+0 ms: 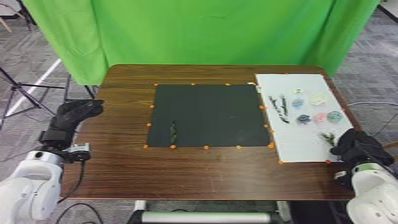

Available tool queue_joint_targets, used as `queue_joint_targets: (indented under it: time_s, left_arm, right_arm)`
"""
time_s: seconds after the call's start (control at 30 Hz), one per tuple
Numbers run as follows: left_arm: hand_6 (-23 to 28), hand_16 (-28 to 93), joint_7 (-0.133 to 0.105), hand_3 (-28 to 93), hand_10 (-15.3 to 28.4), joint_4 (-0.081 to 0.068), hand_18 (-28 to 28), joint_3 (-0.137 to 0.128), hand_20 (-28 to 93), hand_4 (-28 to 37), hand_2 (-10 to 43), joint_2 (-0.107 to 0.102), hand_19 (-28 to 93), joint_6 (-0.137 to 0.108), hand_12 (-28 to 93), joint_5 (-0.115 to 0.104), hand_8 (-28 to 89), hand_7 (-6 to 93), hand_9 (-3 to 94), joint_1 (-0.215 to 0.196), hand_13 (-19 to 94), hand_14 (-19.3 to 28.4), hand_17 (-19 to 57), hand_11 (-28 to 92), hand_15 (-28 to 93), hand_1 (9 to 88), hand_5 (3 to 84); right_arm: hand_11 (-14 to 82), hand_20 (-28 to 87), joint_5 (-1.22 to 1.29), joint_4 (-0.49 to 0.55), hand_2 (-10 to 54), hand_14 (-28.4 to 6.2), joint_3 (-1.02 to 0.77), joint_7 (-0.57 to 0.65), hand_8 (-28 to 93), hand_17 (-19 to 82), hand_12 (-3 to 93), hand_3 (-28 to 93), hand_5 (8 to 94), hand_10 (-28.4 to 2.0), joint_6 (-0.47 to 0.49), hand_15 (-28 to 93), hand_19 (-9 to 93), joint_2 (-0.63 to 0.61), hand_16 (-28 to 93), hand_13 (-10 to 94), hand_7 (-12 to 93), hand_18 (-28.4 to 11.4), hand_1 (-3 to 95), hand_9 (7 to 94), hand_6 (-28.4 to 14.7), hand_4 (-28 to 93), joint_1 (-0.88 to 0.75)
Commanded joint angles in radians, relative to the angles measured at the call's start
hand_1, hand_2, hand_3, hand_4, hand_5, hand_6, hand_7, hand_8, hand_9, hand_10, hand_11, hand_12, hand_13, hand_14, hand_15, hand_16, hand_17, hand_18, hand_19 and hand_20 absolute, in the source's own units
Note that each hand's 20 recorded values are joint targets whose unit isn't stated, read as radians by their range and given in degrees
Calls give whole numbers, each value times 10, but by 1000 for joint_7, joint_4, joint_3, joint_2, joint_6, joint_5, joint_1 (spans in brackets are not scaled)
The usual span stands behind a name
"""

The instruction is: Arrange flowers

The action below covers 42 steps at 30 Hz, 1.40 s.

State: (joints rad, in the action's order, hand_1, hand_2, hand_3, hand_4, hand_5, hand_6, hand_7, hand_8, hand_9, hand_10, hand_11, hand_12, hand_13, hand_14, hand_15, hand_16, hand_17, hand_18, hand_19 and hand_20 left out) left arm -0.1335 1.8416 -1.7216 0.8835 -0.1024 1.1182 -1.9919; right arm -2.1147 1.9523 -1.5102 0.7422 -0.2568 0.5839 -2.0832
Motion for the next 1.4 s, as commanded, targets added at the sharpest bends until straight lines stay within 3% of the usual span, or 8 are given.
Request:
queue_joint_targets:
  time_s: [0.03, 0.33, 0.7, 1.0, 1.4]
  left_arm:
    - [63, -32, 11, 607, 150, 7, 126, -4, 151, -172, -34, 6, 162, 13, 120, -5, -77, 179, 482, 6, 380, 183, 72, 252, 229, 317, 499]
    - [63, -31, 10, 604, 150, 7, 125, 1, 148, -170, -31, 0, 158, 17, 120, -3, -77, 178, 481, 17, 378, 182, 71, 250, 225, 319, 500]
    - [62, -28, 6, 606, 149, 7, 125, 5, 146, -168, -32, -3, 155, 19, 122, -4, -78, 178, 480, 25, 377, 182, 67, 251, 223, 317, 499]
    - [62, -28, 3, 609, 149, 0, 126, 14, 145, -170, -33, -5, 154, 21, 120, -3, -77, 180, 479, 40, 377, 181, 65, 249, 222, 316, 498]
    - [62, -28, 3, 610, 149, -6, 125, 21, 145, -169, -35, -5, 153, 31, 120, 4, -77, 178, 478, 49, 376, 181, 65, 249, 220, 315, 498]
  right_arm:
    - [295, 421, -41, 35, -75, -13, -38, -1, 252, 661, 299, 481, 757, -105, -13, 484, 860, -12, 290, 937, 216, -99, 660, 894, -40, -101, -34]
    - [299, 423, -84, 161, -91, -11, -44, -39, 241, 665, 303, 524, 765, -103, -35, 503, 869, -54, 274, 937, 235, -99, 633, 903, -38, -89, 51]
    - [300, 410, -159, 207, -95, -10, 284, -94, 229, 661, 305, 561, 772, -99, -95, 524, 900, -72, 268, 937, 253, -103, 597, 913, -28, -89, 379]
    - [305, 400, -282, 55, -95, -10, 721, -87, 230, 659, 304, 571, 773, -100, -147, 527, 913, 17, 266, 937, 260, -105, 587, 914, -21, -85, 814]
    - [310, 389, -245, -137, -95, -8, 1030, -101, 220, 653, 300, 573, 771, -101, -69, 527, 926, 221, 268, 937, 270, -108, 582, 912, -21, -86, 1036]
